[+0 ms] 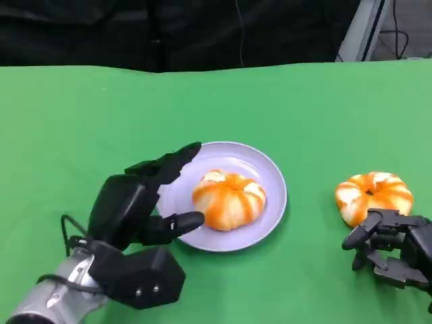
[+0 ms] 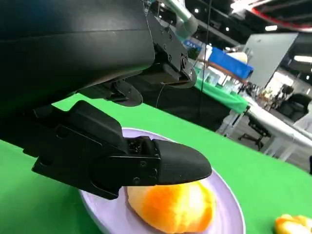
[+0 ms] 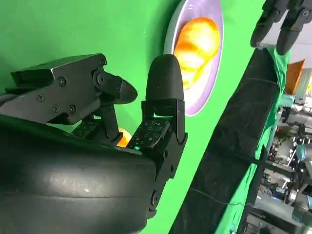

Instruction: Grasp the bread from the table and place it into the plate.

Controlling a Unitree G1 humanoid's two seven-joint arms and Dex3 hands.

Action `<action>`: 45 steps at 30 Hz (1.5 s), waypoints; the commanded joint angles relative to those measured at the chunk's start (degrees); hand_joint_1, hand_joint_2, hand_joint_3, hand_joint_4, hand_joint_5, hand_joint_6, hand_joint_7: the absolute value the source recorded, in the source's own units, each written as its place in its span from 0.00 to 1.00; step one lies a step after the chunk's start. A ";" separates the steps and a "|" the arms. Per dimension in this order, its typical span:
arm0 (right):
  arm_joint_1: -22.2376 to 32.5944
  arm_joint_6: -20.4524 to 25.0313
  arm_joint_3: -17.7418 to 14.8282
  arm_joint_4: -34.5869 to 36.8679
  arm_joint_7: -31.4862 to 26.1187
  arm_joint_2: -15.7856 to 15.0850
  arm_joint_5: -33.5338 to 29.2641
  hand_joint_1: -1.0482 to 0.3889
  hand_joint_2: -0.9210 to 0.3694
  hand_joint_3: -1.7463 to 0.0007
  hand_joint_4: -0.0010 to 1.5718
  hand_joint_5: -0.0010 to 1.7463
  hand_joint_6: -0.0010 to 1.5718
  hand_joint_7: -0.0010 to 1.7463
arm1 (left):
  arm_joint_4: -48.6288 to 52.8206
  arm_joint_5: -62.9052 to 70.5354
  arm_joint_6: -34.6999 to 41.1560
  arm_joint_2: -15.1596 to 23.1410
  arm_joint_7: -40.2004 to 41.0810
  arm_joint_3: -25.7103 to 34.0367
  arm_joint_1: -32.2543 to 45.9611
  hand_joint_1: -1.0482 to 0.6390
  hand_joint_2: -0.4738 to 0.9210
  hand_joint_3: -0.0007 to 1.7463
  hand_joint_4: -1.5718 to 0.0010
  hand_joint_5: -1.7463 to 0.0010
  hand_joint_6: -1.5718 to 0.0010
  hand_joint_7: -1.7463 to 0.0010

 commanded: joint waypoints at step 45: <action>0.10 1.63 -1.37 -0.14 2.47 -1.40 2.39 0.80 0.10 0.60 0.56 0.80 0.59 0.57 | 7.16 -12.16 -23.59 1.11 -1.08 17.64 12.60 0.22 1.00 0.22 0.47 0.99 0.59 1.00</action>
